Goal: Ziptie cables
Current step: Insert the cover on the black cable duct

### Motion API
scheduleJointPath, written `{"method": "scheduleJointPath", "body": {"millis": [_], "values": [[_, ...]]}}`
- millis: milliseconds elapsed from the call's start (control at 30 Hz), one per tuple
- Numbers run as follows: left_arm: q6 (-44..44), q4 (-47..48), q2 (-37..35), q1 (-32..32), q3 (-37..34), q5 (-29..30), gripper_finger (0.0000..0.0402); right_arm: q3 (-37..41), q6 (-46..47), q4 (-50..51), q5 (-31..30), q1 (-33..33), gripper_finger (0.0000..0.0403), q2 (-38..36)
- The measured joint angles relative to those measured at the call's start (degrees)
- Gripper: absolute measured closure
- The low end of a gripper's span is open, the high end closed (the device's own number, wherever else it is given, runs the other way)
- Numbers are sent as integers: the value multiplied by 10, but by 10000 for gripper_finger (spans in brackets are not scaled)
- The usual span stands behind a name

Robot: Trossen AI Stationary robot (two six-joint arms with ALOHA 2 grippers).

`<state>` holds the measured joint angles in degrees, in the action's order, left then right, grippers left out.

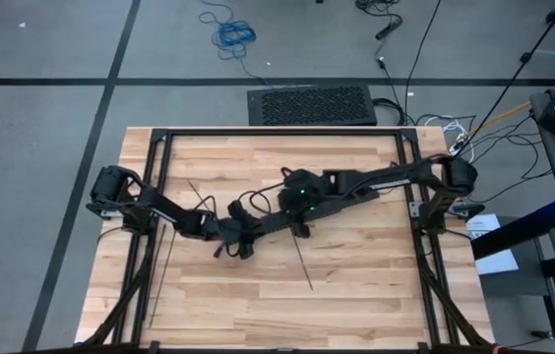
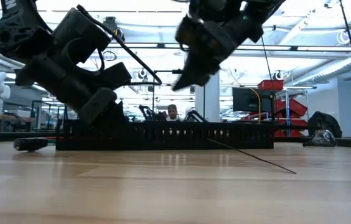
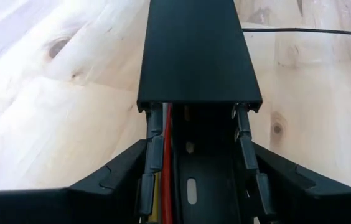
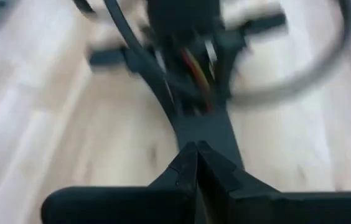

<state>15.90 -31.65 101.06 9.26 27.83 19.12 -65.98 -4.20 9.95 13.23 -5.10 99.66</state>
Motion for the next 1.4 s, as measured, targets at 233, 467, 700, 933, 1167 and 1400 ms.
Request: {"method": "scheduleJointPath", "body": {"millis": [233,467,700,933,1167,1400], "values": [[-36,-6,0,-18,0,-36,173,0,-7,91,-30,-9,403,16],[-47,-14,0,-36,-2,-70,172,-7,-9,-5,13,-9,403,99],[-49,-25,-9,-39,-3,-88,167,-42,-19,9,33,-9,403,134],[-19,54,-88,-37,-2,-106,125,-42,-20,15,38,-13,403,135],[-9,138,-153,-27,-1,-100,117,-41,-21,13,35,-13,403,135],[25,165,-119,6,-4,-59,116,-41,-20,12,32,-13,403,135]]}}
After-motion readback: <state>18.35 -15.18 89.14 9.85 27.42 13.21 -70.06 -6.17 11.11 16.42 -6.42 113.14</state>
